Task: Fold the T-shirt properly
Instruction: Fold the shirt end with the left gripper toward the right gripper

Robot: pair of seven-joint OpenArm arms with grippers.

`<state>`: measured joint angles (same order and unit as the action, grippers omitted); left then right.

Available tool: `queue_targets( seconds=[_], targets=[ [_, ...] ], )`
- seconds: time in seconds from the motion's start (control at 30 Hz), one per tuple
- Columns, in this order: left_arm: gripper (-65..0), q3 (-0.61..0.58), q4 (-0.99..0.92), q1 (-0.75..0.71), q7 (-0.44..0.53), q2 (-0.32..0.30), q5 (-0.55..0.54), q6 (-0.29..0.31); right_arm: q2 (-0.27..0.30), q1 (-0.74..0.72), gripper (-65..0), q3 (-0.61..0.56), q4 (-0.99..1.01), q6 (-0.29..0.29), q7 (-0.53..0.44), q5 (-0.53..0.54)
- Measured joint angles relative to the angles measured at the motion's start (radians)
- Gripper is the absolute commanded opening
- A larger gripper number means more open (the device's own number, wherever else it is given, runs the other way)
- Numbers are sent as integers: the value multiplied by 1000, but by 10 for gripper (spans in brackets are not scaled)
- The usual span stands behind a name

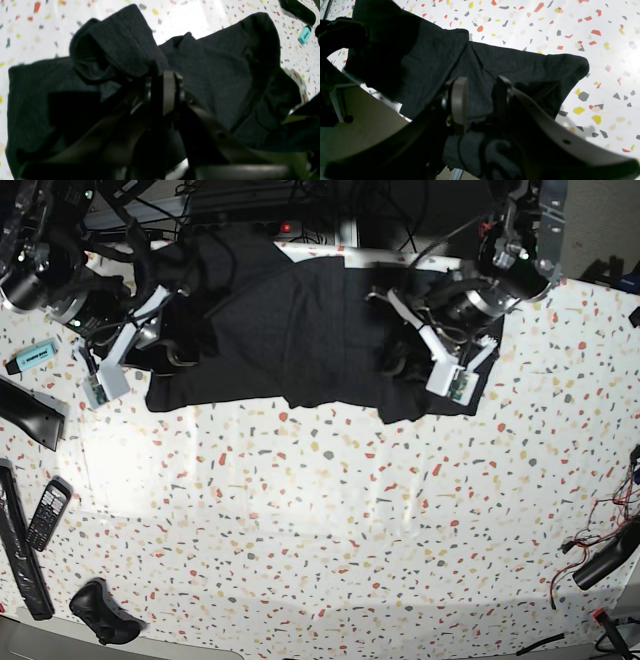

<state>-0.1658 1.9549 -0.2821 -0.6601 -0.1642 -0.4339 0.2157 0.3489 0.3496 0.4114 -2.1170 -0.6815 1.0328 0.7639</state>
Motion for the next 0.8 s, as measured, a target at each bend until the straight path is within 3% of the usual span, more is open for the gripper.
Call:
queue_targets(
  seconds=[0.07,0.13,0.17,0.2,0.27,0.33,0.57,0.6,0.7,0.8],
  targets=[
    [-637,-8,0,-1,0,0,1,0,0,0,-459,0,0,0,0,1],
    [-466,-18,0,0,4,0,-2,1,0,0,-459,0,0,0,0,0],
    [-414,-20,0,0,8,0,-12,36,0,0,-459,0,0,0,0,0],
    [-406,-23,0,0,13,0,-47,85,0,0,-459,0,0,0,0,0],
    [-407,-25,0,0,28,0,-132,208,0,0,-459,0,0,0,0,0],
    [-407,-27,1,0,37,0,-196,252,0,0,-459,0,0,0,0,0],
    [-414,82,1,38,17,0,-71,236,0,0,-459,0,0,0,19,-2],
    [-426,101,1,35,6,-3,-38,210,0,0,-459,0,0,0,19,-2],
    [-487,127,1,27,-7,-2,60,204,0,0,-459,0,0,0,19,-2],
    [-528,124,1,22,-74,-2,80,210,0,0,-459,0,0,0,19,-2]
  ],
)
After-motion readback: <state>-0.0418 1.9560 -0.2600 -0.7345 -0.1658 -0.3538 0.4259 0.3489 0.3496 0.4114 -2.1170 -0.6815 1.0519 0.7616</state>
